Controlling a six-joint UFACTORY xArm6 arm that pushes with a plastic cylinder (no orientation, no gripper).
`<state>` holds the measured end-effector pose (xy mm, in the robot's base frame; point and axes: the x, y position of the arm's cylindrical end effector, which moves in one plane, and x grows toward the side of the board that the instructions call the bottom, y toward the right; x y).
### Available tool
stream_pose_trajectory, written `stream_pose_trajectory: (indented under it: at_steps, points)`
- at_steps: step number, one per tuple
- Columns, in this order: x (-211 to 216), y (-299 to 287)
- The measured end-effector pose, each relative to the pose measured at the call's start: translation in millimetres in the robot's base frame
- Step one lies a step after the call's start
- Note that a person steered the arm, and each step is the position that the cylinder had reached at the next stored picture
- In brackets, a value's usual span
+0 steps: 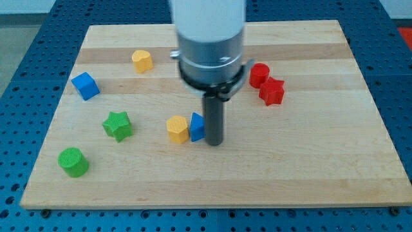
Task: Place the triangle below the cube
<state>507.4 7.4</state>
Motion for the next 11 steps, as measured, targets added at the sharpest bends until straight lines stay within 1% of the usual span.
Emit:
stream_pose_trajectory:
  at_steps: [1, 2, 3, 4, 5, 6, 7, 8, 9, 10, 11]
  points:
    - [-27.1, -28.1]
    - [-14.5, -8.9]
    - [-6.4, -28.4]
    - [-38.6, -49.2]
    - [-51.7, -101.4]
    - [-53.0, -126.4]
    - [-49.6, -91.1]
    - [-48.7, -119.2]
    - [-44.2, -126.8]
    - [-44.0, -181.0]
    - [-56.2, -250.5]
